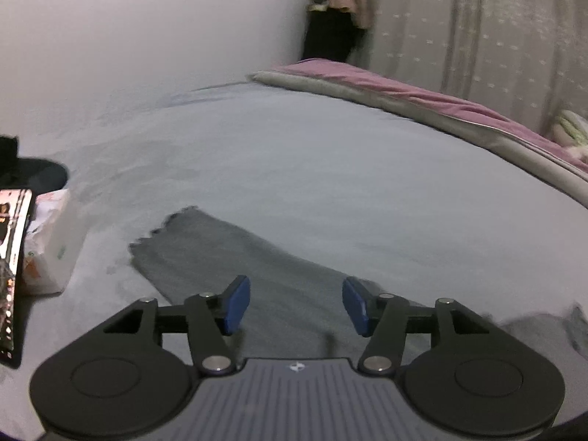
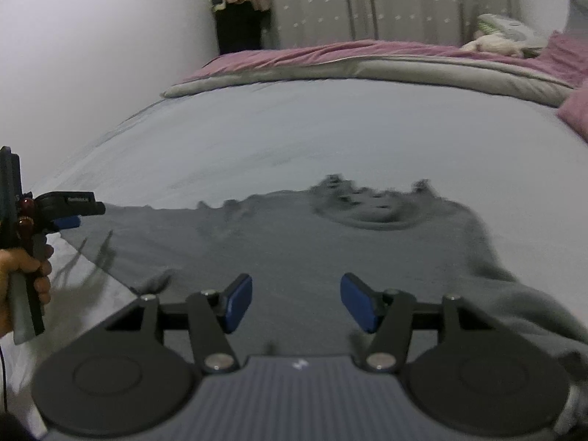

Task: Fold clothes

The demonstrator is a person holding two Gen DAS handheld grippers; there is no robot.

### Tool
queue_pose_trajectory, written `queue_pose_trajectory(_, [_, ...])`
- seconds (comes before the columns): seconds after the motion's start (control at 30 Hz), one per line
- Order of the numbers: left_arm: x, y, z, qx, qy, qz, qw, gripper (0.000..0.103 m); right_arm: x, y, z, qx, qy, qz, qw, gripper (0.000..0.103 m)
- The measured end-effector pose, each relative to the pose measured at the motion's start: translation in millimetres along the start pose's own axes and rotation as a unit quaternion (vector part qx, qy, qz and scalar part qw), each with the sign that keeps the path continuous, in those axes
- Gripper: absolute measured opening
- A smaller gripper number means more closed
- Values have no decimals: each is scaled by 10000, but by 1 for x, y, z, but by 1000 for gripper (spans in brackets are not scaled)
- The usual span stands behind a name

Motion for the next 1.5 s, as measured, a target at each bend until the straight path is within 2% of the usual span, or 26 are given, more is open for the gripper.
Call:
queue_pose_trajectory(0.2, [-26,-43,22,-178,114,-595,9980,59,-22,-37,33,-229,-129,-236,9994,57])
queue_pose_trajectory(0.4, [-52,-75,41,-489,256,-866,9947,68,-36,-64,48,-408,-240,-399,9981,58])
queue_pose_trajectory(0.53, [-70,-102,54,-700,237,-1294,9888,73,-40,-75,51,-541,-296,-472,9970,58])
queue_pose_trajectory(0.63, [-81,-120,60,-1024,377,-1538,9821,76,-40,-81,52,-598,-233,-550,9964,58])
queue_pose_trajectory(0.7, [-85,-126,61,-1306,561,-1530,9779,78,-38,-84,54,-635,-224,-595,9960,60])
queue_pose_trajectory(0.77, [-89,-132,63,-1587,745,-1520,9727,81,-37,-88,57,-644,-243,-665,9954,70])
queue_pose_trajectory(0.83, [-94,-138,65,-1866,928,-1508,9663,88,-35,-93,60,-650,-262,-745,9948,71])
queue_pose_trajectory(0.97, [-103,-148,68,-2328,1250,-1513,9525,91,-39,-112,73,-722,-254,-1025,9918,71])
queue_pose_trajectory(1.17, [-113,-155,75,-2592,1286,-1623,9434,95,-51,-156,91,-911,-129,-1740,9804,70])
queue_pose_trajectory(1.37, [-119,-159,79,-2828,1346,-1678,9347,96,-67,-197,103,-1020,-64,-2410,9651,65])
queue_pose_trajectory(1.5, [-121,-161,77,-2814,1467,-1720,9326,96,-77,-208,97,-830,165,-2692,9594,58])
Point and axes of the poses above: each gripper's, at about its wrist camera, not at the fingertips, and z roughly against the way its jaws point, y to its left, x to its top, the point moved 4 cm from there along -z, roughly the way its jaws point, and after that the axes turned 11 degrees about y, right-handed, at the moved point
